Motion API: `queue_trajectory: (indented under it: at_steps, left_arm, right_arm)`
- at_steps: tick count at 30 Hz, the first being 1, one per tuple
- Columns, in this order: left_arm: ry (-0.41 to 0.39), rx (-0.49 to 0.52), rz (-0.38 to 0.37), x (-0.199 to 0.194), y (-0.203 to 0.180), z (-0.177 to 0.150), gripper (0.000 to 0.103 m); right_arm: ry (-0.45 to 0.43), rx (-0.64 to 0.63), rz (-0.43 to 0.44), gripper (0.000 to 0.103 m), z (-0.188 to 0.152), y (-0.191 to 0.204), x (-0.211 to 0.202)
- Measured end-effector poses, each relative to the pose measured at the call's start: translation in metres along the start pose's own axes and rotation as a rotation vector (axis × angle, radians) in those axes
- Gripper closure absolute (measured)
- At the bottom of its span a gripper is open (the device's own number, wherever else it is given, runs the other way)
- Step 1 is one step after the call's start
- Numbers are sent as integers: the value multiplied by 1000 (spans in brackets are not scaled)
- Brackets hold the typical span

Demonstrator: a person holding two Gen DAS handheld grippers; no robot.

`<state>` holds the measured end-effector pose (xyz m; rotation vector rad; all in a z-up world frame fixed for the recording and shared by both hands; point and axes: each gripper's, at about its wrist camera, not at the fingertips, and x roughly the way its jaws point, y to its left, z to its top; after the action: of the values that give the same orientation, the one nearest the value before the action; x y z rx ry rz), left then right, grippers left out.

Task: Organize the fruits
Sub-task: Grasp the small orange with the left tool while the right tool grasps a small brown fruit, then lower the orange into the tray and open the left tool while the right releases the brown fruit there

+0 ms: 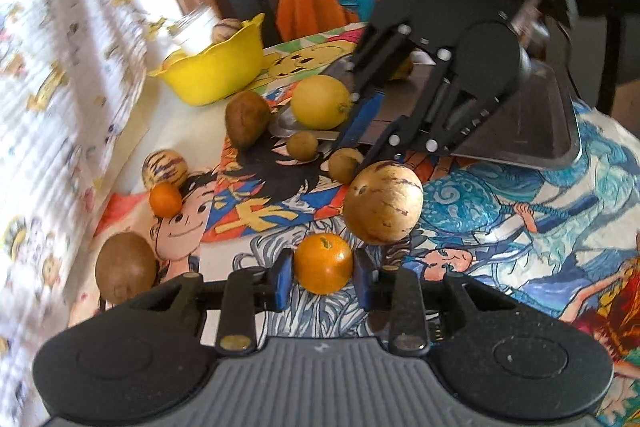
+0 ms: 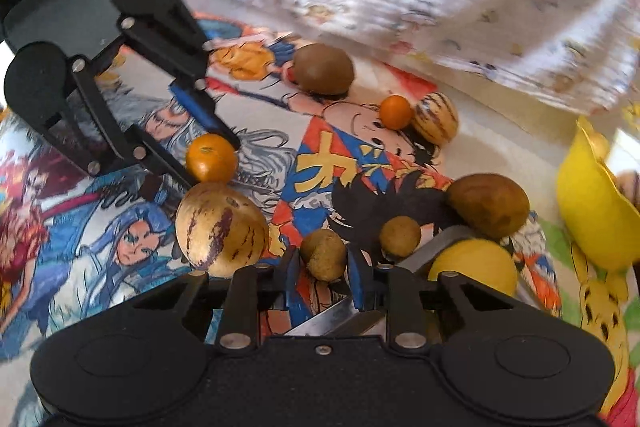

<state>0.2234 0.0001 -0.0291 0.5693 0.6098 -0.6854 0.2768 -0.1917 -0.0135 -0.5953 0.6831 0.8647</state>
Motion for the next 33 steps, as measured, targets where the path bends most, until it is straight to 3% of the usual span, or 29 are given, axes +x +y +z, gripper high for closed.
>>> queue_trajectory:
  at_steps: [6,17,23,27,33]
  left_arm:
    - [16,-140,25,-9,4,-5,69]
    - [64,-535,117,-20,8,-9,70]
    - [48,-750,154,-23,13,-10,70]
    - [23,-807,167,-27,12,-6,70]
    - [-22,-784,206,-39,4,22,70]
  right_arm:
    - [-48,84,-33,76,-12,7,-6]
    - [-112,219,-91,76,-21,12,-15]
    - [-164,300,-108,76,-27,14,-30]
    - [-201,344,-108,76,-31,17,-43]
    - [-270,396,-142,76,-42,19,-71]
